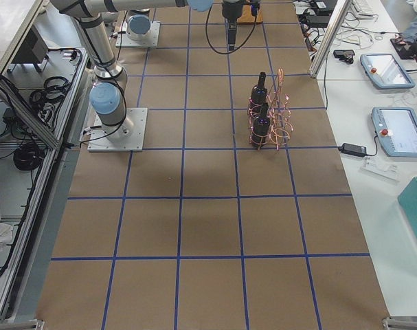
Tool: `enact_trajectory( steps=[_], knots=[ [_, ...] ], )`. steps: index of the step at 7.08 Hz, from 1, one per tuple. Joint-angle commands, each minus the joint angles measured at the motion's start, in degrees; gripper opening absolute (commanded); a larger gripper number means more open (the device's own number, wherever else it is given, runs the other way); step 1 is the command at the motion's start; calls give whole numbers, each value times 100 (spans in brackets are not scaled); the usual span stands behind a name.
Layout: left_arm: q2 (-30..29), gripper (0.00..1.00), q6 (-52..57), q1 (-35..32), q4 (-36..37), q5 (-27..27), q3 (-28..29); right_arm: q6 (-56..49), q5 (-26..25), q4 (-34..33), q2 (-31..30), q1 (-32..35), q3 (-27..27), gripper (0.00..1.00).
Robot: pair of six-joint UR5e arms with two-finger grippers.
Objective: Take wine from basket and place on tray
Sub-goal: 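Lift the bottle with the left gripper and carry it over the tray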
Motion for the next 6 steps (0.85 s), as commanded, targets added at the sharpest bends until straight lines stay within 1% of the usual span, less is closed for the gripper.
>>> enact_trajectory(
  steps=[1, 3, 6],
  knots=[
    [-423, 0, 391, 339, 206, -18, 402, 0, 0, 9, 0, 0, 0, 100],
    [-661, 0, 671, 577, 321, -71, 507, 0, 0, 9, 0, 0, 0, 100],
    [-934, 0, 909, 665, 558, -71, 596, 0, 0, 9, 0, 0, 0, 100]
  ],
)
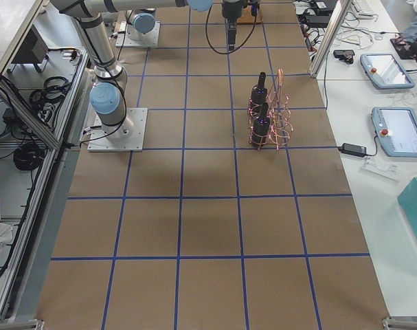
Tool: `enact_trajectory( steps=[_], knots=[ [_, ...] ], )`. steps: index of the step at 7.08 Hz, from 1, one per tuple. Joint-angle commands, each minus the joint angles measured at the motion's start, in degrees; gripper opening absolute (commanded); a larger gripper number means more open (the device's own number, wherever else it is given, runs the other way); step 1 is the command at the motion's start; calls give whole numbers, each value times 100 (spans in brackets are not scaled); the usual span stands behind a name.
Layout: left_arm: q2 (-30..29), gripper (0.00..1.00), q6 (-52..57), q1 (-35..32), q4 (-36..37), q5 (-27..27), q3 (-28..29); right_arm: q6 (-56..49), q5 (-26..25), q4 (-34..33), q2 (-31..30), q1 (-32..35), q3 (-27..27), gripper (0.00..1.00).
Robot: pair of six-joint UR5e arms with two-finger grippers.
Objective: Take wine from basket and place on tray
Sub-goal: 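Lower the bottle onto the wooden tray with the left gripper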
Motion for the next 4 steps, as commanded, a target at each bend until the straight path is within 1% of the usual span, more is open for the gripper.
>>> enact_trajectory(
  steps=[1, 4],
  knots=[
    [-140, 0, 70, 26, 92, -5, 14, 0, 0, 0, 0, 0, 0, 100],
    [-255, 0, 96, 26, 196, -5, 14, 0, 0, 0, 0, 0, 0, 100]
  ],
)
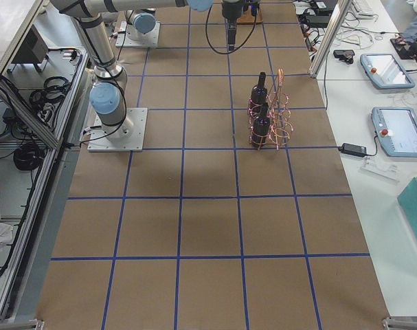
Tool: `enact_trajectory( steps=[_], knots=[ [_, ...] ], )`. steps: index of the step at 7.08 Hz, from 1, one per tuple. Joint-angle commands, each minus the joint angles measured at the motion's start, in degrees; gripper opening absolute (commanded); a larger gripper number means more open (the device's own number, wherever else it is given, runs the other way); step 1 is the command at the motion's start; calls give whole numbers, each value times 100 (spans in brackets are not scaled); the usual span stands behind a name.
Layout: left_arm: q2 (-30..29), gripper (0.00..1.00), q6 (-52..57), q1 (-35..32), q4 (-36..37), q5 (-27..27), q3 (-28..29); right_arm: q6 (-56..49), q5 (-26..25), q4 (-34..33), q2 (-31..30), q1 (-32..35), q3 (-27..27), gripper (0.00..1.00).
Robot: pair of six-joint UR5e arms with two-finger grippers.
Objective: Take wine from basket and place on tray
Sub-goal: 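Lower the bottle onto the wooden tray with the left gripper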
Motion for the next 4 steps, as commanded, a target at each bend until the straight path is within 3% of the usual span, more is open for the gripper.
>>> enact_trajectory(
  steps=[1, 3, 4],
  knots=[
    [-65, 0, 17, 1, 121, 2, 0, 0, 0, 0, 0, 0, 0, 100],
    [-13, 65, 192, 1, 147, -277, -17, 0, 0, 0, 0, 0, 0, 100],
    [49, 73, 175, 1, 130, -384, -61, 0, 0, 0, 0, 0, 0, 100]
  ],
)
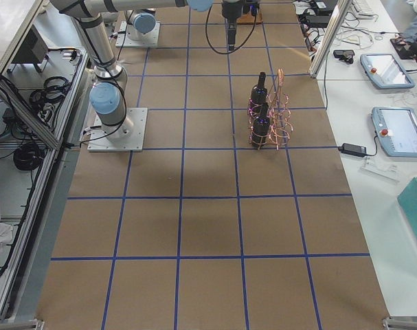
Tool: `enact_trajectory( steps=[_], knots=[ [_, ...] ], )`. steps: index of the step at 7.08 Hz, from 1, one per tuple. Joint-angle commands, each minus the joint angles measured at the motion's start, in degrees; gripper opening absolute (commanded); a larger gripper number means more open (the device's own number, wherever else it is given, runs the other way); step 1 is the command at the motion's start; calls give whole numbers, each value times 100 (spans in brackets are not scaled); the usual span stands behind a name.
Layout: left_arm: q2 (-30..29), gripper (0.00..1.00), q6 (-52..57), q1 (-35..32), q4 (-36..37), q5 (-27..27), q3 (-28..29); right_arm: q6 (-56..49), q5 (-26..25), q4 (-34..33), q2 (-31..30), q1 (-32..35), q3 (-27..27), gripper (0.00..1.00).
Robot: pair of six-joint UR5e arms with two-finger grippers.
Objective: Take wine from basket and place on tray
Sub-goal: 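Lower the bottle onto the wooden tray with the left gripper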
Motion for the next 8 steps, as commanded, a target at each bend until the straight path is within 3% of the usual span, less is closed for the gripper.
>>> enact_trajectory(
  steps=[1, 2, 5, 8],
  knots=[
    [148, 79, 14, 0, -43, -165, -47, 0, 0, 0, 0, 0, 0, 100],
    [209, 98, 5, 0, -61, -130, -65, 0, 0, 0, 0, 0, 0, 100],
    [980, 100, -134, -44, -850, 184, -283, 0, 0, 0, 0, 0, 0, 100],
    [1904, 100, -1869, -620, -861, -120, -1030, 0, 0, 0, 0, 0, 0, 100]
  ],
)
